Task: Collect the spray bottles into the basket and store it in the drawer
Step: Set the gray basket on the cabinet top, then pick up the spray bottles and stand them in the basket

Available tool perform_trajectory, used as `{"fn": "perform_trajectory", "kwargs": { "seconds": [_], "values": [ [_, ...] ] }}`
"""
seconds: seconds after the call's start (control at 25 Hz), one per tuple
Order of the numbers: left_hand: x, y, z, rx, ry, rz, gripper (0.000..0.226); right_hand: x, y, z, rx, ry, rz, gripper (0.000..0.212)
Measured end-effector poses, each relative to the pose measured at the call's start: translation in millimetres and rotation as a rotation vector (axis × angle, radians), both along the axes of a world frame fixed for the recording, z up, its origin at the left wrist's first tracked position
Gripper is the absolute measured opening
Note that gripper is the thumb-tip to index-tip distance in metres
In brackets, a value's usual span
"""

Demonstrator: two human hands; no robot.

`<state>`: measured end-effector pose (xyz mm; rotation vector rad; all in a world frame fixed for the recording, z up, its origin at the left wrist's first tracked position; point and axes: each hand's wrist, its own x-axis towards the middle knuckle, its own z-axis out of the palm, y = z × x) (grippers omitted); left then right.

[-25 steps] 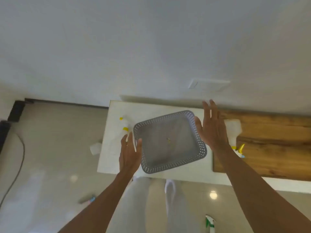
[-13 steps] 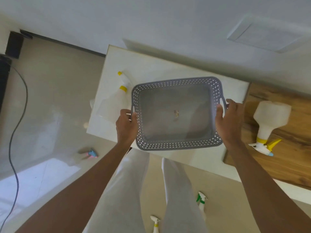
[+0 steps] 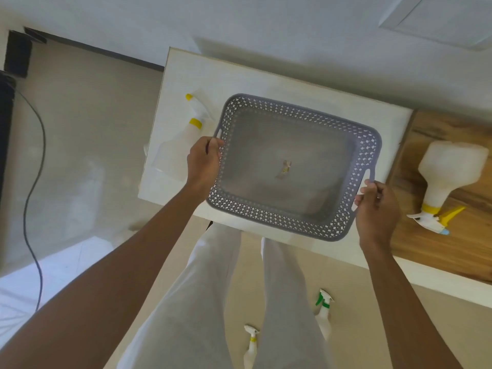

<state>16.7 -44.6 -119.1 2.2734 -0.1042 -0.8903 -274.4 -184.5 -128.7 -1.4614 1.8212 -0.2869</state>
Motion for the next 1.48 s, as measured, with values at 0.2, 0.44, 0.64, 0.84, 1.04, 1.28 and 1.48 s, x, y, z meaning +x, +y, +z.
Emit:
{"fn": "perform_trajectory", "kwargs": {
  "seconds": [0.2,0.44,0.64,0.84,1.04,1.28,1.48],
  "values": [
    [0.0,4.0,-11.4,0.01,0.026,-0.024,0.028,-0.5,8.2,-3.8,-0.032,0.001,-0.019,0.03],
    [2.2,12.9,0.9,0.051,-0.05,-0.188,0.023,0.1,7.8,-6.1,-0.045,0.024,0.032,0.033],
    [18.0,58.7,23.9,0.171,-0.689,-0.523,0.036,3.6,27.1,22.5,-0.365,0.14,0.159,0.029],
    [5.4,82.3,5.0,0.641,-0.577,-0.782,0.076,42.8,62.4,40.8,-0.474,0.083,0.463,0.025],
    [28.8,95.4,-10.1,0.631,-0.541,-0.662,0.091,105.3,85.6,44.1,-0.394,-0.049,0.58,0.021],
    [80.6,97.7,-2.4,0.287,-0.4,-0.409,0.077,166.0,89.5,57.4,-0.219,-0.181,0.57,0.024],
    [54.4,74.8,35.6,-0.158,-0.425,-0.262,0.084,208.8,84.6,91.3,-0.081,-0.364,0.447,0.031]
  ]
}}
